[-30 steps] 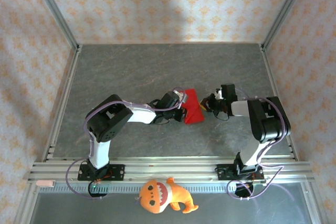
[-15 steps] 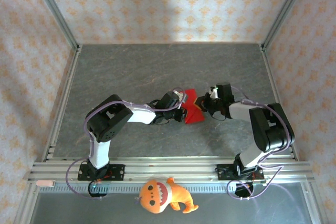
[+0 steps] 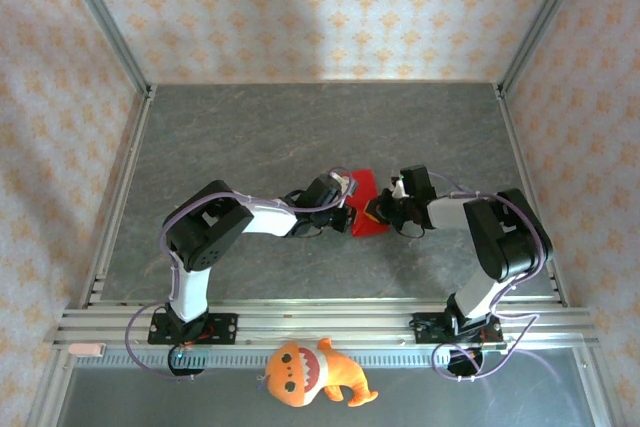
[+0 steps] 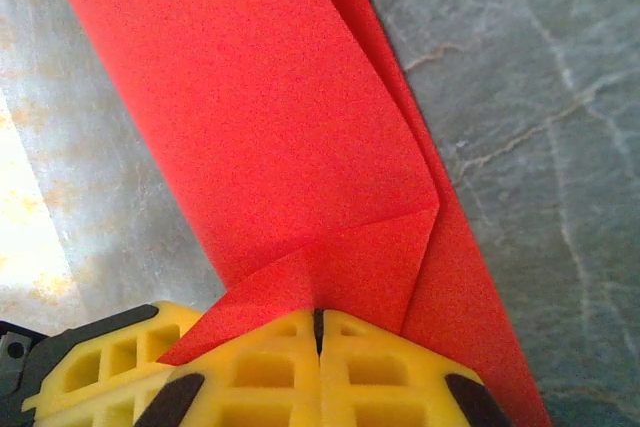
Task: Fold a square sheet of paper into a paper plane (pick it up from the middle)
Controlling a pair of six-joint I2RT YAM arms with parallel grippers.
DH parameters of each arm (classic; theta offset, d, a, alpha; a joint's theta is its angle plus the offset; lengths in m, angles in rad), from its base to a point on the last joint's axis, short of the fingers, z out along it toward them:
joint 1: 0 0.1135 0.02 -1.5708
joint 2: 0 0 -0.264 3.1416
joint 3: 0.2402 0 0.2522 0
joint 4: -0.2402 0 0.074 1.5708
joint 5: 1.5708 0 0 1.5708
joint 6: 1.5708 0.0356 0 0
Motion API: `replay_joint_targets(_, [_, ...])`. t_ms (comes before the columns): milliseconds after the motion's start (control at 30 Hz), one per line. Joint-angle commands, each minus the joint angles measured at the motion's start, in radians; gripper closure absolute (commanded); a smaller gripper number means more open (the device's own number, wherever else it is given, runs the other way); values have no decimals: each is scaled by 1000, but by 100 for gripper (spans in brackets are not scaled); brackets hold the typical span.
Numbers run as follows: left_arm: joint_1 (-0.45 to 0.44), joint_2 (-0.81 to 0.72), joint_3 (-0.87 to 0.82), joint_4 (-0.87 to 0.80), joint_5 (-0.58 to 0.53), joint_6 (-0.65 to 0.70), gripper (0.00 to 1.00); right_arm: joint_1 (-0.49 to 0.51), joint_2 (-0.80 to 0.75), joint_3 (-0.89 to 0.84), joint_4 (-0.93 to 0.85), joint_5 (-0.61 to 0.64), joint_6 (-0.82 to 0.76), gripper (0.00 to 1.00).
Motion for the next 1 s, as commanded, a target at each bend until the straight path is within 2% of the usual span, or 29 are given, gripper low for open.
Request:
replay_joint_targets(0, [2,18,-25,-126,-19,-1,94,6,33,-45,-123,130,-51,100])
replay_joint_targets(100, [2,-1,-15,-138,-22,-12,90,5,27,-46,-137,153,-56,100])
replay_joint_targets(367, [3,-137,-24,-146,-62,-82,64,7,36,-55,-128,164,-49,100])
replay_joint_targets(467, [4,-180,-30,-150,-56,-125,63,6,39,-58,-119,158,-50,100])
replay_joint_targets(533, [3,-191,-30,-131,2,-145,67,6,43,-59,-116,155,-48,100])
replay_joint_targets(600, [4,-187,-24,-114,76,-166,79,7,42,-59,-116,153,-48,100])
replay_joint_targets(733, [3,-144,-4,-89,200,-199,94,6,38,-60,-116,153,-50,100])
replay_joint_targets(967, [3,-93,6,-15,294,-239,95,7,38,-60,-117,150,-51,100])
